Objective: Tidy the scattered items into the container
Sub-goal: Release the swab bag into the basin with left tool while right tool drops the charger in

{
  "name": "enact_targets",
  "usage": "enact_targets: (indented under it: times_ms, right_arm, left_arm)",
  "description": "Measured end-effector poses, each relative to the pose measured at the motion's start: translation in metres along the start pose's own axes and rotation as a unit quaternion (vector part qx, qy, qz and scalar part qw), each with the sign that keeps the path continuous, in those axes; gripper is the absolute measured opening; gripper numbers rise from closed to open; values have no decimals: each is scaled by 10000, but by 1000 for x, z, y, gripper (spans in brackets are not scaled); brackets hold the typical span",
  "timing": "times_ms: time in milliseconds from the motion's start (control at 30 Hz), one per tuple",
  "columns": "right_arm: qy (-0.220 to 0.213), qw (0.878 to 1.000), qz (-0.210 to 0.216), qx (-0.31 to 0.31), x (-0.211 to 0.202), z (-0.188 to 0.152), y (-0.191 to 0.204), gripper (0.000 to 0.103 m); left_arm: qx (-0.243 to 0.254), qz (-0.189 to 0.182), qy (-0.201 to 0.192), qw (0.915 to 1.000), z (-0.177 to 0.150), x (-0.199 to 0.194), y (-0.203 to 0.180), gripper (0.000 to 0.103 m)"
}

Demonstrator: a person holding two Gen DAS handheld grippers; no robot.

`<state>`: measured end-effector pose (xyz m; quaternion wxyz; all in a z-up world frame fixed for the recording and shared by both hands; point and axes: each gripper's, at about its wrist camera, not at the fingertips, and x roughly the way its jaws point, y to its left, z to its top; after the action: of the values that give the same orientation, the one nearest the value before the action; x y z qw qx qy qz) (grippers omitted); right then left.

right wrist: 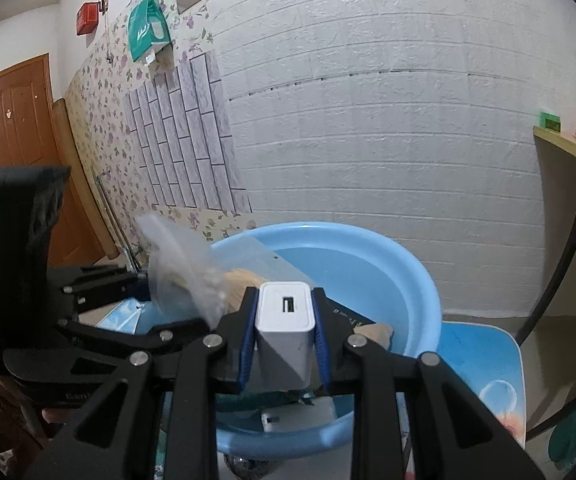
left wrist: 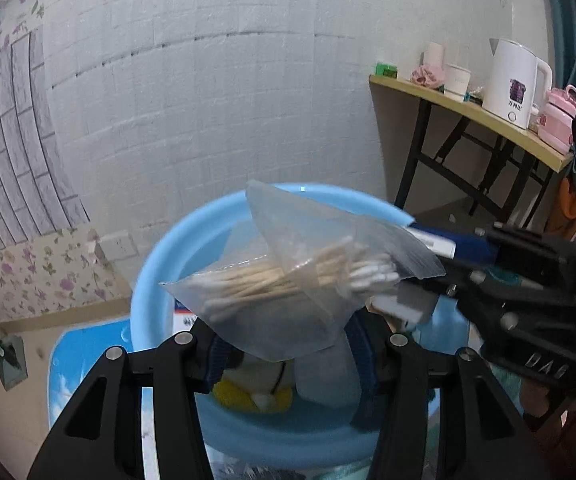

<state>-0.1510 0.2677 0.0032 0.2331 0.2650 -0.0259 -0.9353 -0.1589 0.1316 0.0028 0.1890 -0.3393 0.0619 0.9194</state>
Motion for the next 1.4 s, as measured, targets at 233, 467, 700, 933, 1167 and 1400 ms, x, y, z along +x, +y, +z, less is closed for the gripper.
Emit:
enact_targets:
  times_ms: [233,467,700,933,1167,1400]
  right_arm:
    - [19,9999,-172,-4,0,4,-4,32]
    - [-207,9996,-179,64,-14,6,-3,50]
    - [-286,9996,-44,47,-26,2,0,50]
    - [-318,9994,-18,147,-34,-3,0,50]
    - [-195,9993,-79,299,-36,-11,-1,50]
    - [-120,9994,-162,298,-41,-19,2,50]
  left_arm:
    - [48,85,22,9999,5,-2,0,51]
    - [113,55,151,9998,1,-4,-4,77]
    - [186,38,115,9998,-7,-12,-8,84]
    - [54,37,107,9999,-19,-24,-3,87]
    - [-90,80,91,9999,-29,-32,4,88]
    - [-444,189,88,9988,-48,-44,24,88]
